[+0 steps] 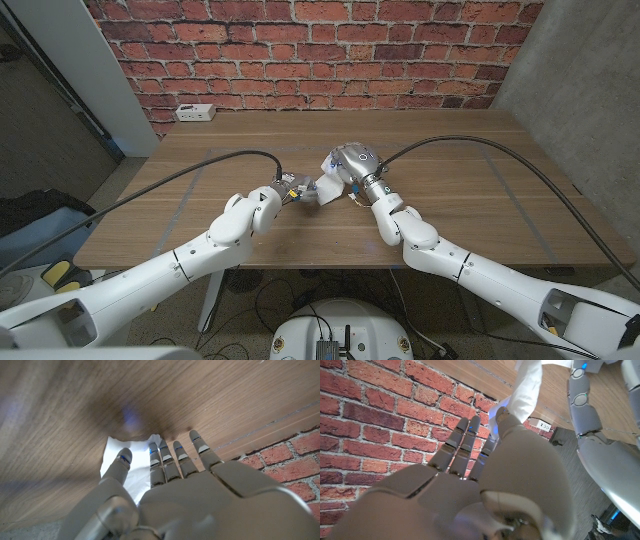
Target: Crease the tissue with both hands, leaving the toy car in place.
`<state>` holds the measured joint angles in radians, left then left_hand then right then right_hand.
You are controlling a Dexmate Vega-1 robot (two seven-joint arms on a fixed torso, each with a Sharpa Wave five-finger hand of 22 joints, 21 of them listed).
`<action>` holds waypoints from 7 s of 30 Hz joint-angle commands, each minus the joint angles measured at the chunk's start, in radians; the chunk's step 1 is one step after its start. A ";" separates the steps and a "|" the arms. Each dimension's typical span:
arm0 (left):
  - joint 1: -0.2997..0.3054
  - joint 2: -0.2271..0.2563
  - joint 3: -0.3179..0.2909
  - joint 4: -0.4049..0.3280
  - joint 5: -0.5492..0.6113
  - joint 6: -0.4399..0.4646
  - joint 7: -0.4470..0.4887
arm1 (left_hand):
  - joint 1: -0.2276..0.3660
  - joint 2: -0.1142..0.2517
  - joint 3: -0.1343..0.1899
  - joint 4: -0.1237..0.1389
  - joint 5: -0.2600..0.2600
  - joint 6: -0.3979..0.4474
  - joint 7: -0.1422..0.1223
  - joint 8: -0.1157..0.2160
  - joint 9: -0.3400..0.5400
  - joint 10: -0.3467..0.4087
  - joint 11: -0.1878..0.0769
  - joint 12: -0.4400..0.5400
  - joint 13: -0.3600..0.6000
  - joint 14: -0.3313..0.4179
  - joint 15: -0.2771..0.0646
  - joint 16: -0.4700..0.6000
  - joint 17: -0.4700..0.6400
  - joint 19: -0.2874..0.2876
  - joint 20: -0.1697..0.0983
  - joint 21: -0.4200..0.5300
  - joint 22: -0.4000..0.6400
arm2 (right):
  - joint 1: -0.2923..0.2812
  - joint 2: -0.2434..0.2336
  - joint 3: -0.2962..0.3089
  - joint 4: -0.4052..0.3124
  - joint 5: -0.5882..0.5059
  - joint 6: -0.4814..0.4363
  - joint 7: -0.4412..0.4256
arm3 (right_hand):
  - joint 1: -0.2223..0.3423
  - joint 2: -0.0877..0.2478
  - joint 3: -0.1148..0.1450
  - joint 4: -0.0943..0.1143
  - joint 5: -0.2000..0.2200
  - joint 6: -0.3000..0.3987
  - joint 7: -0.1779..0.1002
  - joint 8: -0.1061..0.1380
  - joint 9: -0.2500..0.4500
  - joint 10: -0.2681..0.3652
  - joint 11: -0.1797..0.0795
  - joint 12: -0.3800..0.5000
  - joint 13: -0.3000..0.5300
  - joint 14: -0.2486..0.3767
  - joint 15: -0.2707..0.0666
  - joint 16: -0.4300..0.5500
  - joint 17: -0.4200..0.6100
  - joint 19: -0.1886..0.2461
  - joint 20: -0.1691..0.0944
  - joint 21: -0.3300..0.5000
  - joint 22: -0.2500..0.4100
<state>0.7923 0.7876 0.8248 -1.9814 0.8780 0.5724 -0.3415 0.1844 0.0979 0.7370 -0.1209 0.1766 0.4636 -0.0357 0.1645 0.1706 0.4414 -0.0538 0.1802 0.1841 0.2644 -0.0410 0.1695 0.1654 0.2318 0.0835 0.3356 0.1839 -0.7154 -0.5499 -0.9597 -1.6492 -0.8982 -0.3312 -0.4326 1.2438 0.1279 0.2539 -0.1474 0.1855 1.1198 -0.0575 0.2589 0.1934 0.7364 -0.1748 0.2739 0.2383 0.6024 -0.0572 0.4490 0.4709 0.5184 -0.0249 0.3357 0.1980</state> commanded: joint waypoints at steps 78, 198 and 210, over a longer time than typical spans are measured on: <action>0.194 -0.013 -0.112 -0.036 0.011 -0.073 0.482 | 0.121 0.022 -0.026 -0.028 0.025 0.349 0.086 0.017 0.017 0.318 0.052 0.107 0.086 0.491 -0.034 0.066 0.010 0.465 -0.029 0.203 0.009 | -0.103 -0.043 0.147 -0.133 0.364 0.028 0.164 | -0.246 0.044 -0.053 0.056 0.036 -0.195 0.019 0.069 -0.003 -0.022 0.094 0.040 -0.009 0.074 -0.149 -0.093 -0.001 0.007 -0.007 0.041 0.001; 0.050 0.000 -0.042 -0.030 -0.021 -0.024 0.126 | 0.040 0.068 0.095 0.126 0.007 0.088 0.086 0.014 0.010 0.135 0.068 0.012 0.007 0.290 0.012 0.011 0.007 0.332 -0.032 0.104 0.001 | 0.005 -0.065 0.035 -0.192 0.305 -0.184 0.521 | -0.166 0.009 0.164 0.007 -0.005 -0.146 -0.021 0.015 0.010 0.086 0.089 0.052 0.038 0.015 -0.150 -0.088 0.105 -0.086 0.047 0.117 -0.001; 0.044 -0.003 -0.040 -0.026 -0.017 -0.021 0.127 | 0.037 0.068 0.097 0.129 0.006 0.090 0.085 0.016 0.010 0.135 0.068 0.013 0.007 0.289 0.012 0.011 0.007 0.333 -0.031 0.103 0.001 | -0.032 -0.068 0.080 -0.188 0.342 -0.129 0.408 | -0.188 0.001 0.167 0.006 -0.007 -0.211 -0.020 -0.022 0.009 0.021 0.117 0.026 0.038 -0.026 -0.136 -0.129 0.086 -0.090 0.049 0.121 -0.002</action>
<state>0.8427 0.7879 0.7836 -2.0133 0.8582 0.5503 -0.2172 0.2292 0.1584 0.8298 0.0044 0.1845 0.5587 0.0482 0.1742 0.1782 0.5794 0.0126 0.1881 0.1909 0.5574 -0.0267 0.1772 0.1724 0.5676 0.0553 0.4401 0.1841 -0.7177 -0.6177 -0.9186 -1.8453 -0.5933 -0.5059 0.0711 1.0725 0.1308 0.4198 -0.1393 0.1738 0.9360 -0.0755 0.2521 0.1977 0.7952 -0.0589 0.3154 0.2720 0.5870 -0.0575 0.3317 0.5609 0.4289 0.0180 0.4489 0.1953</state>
